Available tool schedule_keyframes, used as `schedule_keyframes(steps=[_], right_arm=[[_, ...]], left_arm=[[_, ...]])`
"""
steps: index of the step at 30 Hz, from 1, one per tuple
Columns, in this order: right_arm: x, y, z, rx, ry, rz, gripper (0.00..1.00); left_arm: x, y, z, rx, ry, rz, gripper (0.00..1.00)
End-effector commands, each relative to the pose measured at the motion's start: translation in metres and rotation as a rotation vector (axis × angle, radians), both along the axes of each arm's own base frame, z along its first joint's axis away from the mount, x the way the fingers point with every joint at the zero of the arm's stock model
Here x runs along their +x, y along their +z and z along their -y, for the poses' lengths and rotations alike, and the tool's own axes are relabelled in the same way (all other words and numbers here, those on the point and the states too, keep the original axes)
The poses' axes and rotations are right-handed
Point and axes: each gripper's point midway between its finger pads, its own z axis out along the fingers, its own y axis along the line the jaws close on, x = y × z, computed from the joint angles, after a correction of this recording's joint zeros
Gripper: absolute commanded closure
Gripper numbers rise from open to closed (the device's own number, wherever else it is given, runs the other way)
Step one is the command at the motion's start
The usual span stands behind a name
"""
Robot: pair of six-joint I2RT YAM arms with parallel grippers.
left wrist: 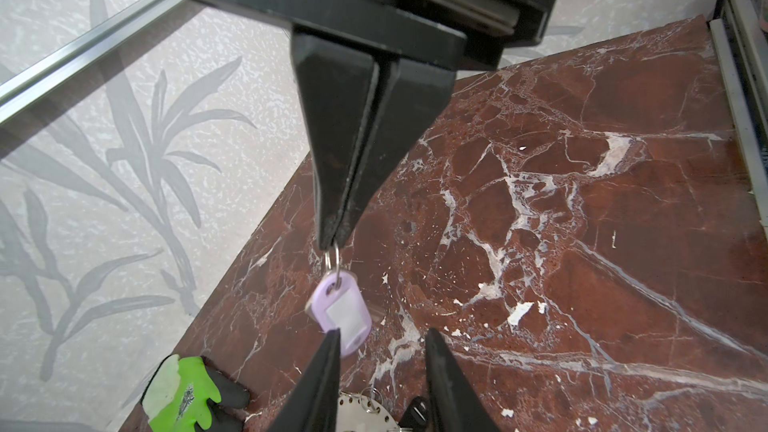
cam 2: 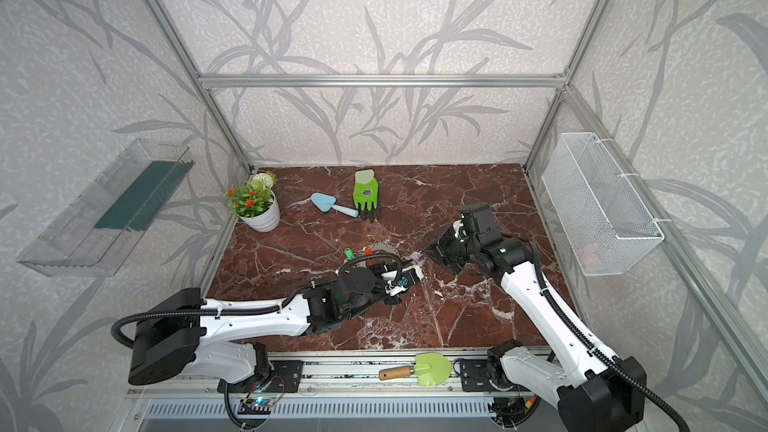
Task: Put the keys on the keyring
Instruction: 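Carry the key toward the left gripper while the left gripper reaches to meet it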
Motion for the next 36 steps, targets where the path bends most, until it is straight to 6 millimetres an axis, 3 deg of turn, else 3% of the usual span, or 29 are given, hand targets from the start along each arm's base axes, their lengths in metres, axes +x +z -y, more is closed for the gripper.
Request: schedule_keyframes(steps=[1,21,27,29,34,36], right_arm=[[-0.003,0.011,-0.004,0.025,0.016,0.021,1.00],[-0.004,0.012,-0.007,0.047,0.026,0.025,1.00],[-0.003,0.013,-0.007,0.049,0.028,0.030,1.00],[-0.002,0.014,-0.007,0.051,0.028,0.038,1.00],[0.000,0.024,-0.007,0.032,0.055,0.127,1.00],[0.000,0.026,-0.003,-0.009,0.074,0.189,0.95]], left_arm=[[0.006,0.032,0.007,-0.088,0.002,0.040,0.70],[0.017,0.016,0.025,-0.040,0.012,-0.005,0.84],[0.022,0.012,0.022,-0.019,0.040,-0.012,0.96],[0.023,0.012,0.020,-0.017,0.048,-0.014,1.00],[0.021,0.018,0.019,-0.054,0.057,-0.063,1.00],[0.020,0.026,0.014,-0.092,0.066,-0.080,1.00]])
